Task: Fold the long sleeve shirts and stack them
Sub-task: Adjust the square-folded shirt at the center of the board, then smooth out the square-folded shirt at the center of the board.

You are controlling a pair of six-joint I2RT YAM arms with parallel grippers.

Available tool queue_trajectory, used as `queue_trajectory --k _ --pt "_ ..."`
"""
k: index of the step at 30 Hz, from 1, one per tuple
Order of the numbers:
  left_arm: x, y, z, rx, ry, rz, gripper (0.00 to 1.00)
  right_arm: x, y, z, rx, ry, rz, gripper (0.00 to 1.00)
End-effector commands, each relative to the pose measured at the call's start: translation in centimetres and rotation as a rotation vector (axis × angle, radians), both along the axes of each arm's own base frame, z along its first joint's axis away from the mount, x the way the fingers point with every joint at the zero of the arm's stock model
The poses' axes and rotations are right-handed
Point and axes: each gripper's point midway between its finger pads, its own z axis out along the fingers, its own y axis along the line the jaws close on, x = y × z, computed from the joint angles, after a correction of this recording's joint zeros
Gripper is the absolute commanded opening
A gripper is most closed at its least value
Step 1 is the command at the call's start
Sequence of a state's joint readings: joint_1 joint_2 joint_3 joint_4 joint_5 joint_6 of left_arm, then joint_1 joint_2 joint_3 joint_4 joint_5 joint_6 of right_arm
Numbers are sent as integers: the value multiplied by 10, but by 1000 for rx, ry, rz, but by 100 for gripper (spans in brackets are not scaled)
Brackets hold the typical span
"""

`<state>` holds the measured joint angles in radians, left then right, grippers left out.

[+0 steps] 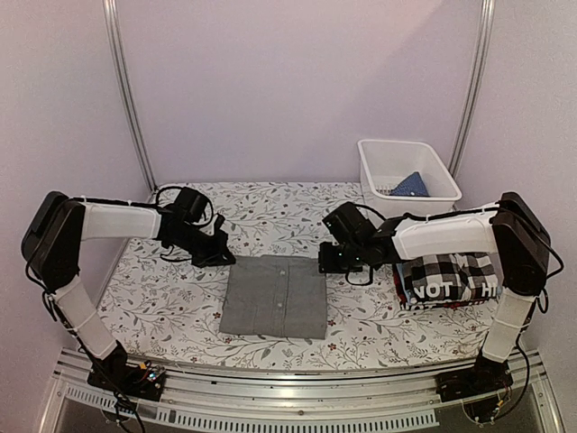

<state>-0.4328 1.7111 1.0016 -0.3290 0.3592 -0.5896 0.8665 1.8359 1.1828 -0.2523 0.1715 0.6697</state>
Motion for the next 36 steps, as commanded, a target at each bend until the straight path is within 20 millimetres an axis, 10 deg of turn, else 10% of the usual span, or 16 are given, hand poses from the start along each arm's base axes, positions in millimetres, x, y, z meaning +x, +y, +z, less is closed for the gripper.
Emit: queue_trajectory --k 1,7,10,14,25,36 --pt "17 9 6 3 -40 23 0 18 -15 10 -16 -67 -65 0" --pt "36 11 1 -1 -36 48 3 35 -15 2 9 -51 -73 8" --pt "46 17 6 34 -41 58 37 38 -12 8 -14 -44 -57 30" --pt "45 24 32 55 -90 62 52 28 -9 23 -51 -46 -30 39" --pt "-73 -23 36 -98 39 -132 27 -82 87 31 68 49 273 32" --pt "-128 -29 7 -212 170 -196 15 -130 140 -16 68 184 403 26"
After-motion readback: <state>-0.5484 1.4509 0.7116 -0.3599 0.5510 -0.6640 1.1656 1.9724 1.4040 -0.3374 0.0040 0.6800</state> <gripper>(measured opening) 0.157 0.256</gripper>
